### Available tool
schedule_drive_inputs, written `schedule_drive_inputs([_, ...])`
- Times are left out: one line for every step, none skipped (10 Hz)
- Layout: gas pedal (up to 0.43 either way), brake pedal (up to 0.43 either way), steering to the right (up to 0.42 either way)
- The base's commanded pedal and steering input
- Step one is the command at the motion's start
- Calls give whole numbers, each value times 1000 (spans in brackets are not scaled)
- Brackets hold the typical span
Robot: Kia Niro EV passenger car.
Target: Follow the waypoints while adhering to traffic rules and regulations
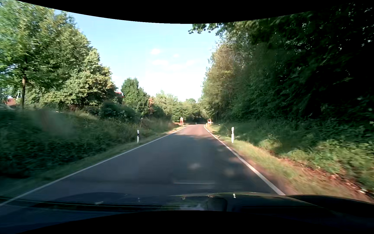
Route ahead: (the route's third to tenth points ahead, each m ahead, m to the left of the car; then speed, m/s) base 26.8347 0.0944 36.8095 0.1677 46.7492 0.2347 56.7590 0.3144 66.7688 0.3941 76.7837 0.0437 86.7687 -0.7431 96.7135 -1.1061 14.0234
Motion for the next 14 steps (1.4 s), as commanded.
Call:
schedule_drive_inputs([197, 0, -2])
schedule_drive_inputs([197, 0, -2])
schedule_drive_inputs([197, 0, -2])
schedule_drive_inputs([197, 0, -2])
schedule_drive_inputs([197, 0, -3])
schedule_drive_inputs([197, 0, -4])
schedule_drive_inputs([197, 0, -4])
schedule_drive_inputs([197, 0, -3])
schedule_drive_inputs([197, 0, -3])
schedule_drive_inputs([197, 0, -2])
schedule_drive_inputs([197, 0, -2])
schedule_drive_inputs([197, 0, -2])
schedule_drive_inputs([197, 0, -2])
schedule_drive_inputs([197, 0, -1])
